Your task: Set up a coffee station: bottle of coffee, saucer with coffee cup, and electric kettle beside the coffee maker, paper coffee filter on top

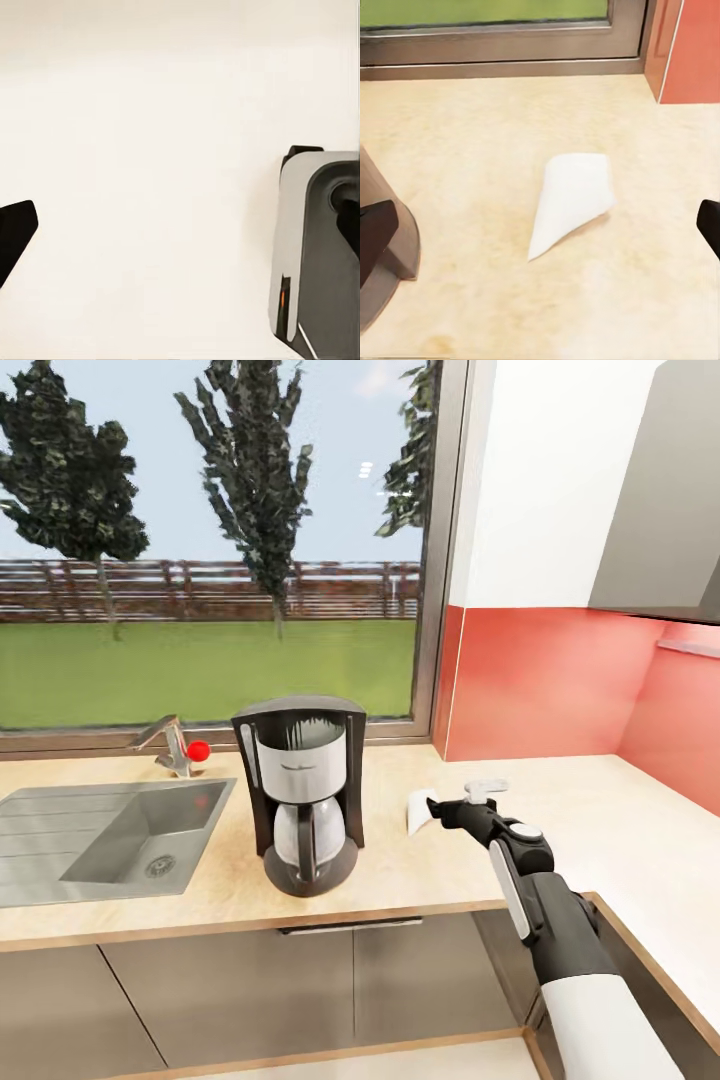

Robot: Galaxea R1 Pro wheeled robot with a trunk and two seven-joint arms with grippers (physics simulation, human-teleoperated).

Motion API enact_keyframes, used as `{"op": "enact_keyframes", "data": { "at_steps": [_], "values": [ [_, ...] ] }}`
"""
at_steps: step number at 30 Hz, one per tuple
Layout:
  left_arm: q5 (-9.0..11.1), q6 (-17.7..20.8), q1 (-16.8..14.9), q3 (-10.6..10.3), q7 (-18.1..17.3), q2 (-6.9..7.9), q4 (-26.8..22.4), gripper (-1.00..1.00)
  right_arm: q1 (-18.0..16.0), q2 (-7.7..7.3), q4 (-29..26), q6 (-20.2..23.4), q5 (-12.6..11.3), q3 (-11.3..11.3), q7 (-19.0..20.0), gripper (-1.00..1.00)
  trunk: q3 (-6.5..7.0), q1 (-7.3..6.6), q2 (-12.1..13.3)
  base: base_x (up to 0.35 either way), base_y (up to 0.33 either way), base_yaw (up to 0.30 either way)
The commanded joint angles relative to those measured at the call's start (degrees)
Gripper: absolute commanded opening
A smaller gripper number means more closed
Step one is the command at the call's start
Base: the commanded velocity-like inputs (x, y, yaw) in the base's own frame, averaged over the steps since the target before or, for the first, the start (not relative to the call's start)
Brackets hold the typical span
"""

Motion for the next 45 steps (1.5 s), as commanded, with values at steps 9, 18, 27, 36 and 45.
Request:
{"op": "enact_keyframes", "data": {
  "at_steps": [9,18,27,36,45],
  "values": [
    [-0.26,-0.08,0.02,0.37,-0.11,-0.05,0.03,1.0,-0.05,-1.98,0.01,0.26,0.1,0.0,2.59,1.0,-0.12,0.04,-0.12,0.024,-0.001,0.0],
    [-0.18,0.12,0.02,0.42,-0.09,-0.14,0.46,1.0,-0.05,-2.02,-0.04,0.31,0.06,0.39,2.62,1.0,-0.12,0.04,-0.12,0.275,-0.073,0.0],
    [-0.17,0.16,0.02,0.46,-0.08,-0.23,0.53,1.0,-0.05,-1.93,-0.11,0.44,-0.05,0.53,2.48,1.0,-0.12,0.04,-0.12,0.288,-0.005,0.0],
    [-0.17,0.24,0.02,0.42,-0.08,-0.29,0.56,1.0,-0.05,-1.93,-0.05,0.52,-0.06,0.53,2.47,1.0,-0.12,0.04,-0.12,0.023,0.0,0.195],
    [-0.17,0.25,0.02,0.42,-0.08,-0.31,0.64,1.0,-0.05,-1.93,-0.21,0.52,-0.05,0.53,2.47,1.0,-0.13,0.04,-0.12,0.0,0.0,0.061]
  ]
}}
